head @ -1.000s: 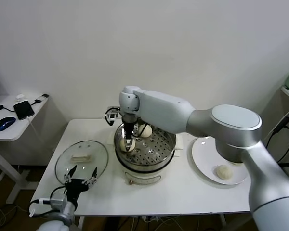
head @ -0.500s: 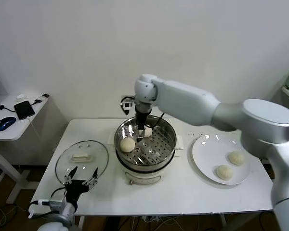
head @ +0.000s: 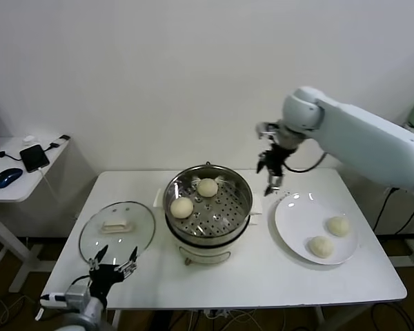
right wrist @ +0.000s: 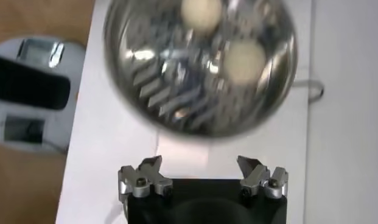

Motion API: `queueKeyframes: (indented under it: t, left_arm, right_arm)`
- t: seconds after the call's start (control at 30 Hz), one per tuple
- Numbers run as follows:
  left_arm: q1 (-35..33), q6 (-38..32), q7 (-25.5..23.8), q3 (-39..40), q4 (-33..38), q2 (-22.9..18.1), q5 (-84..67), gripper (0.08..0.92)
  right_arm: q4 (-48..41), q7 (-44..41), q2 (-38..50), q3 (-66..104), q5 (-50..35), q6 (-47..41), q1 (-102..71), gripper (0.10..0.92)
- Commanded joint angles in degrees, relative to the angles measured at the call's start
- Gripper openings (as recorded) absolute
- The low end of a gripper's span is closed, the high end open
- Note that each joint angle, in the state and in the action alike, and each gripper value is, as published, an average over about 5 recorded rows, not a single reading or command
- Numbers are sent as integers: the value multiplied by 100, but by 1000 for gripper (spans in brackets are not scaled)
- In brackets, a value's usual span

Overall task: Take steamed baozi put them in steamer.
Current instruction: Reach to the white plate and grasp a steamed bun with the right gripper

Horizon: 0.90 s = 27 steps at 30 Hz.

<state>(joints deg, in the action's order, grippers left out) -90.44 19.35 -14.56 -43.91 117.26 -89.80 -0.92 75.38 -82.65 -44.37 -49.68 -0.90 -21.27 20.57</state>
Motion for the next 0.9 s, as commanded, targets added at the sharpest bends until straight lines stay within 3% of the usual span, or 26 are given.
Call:
queueKeyframes:
  t: [0.03,0.37,0.9]
  left_arm:
    - [-211,30,-22,-26,105,87,-47,823]
    - [-233,69,-46,-20,99,-18,-84,823]
    - [-356,37,-280,-163,241,-5,-14,823]
  right_arm:
    - [189,-494,1244,1997,1745,1687,-2291,823]
    - [-211,-374,700,3349,2737,1975,-3855,823]
    - [-1017,-86,7,3848,3066,1956,-4175,823]
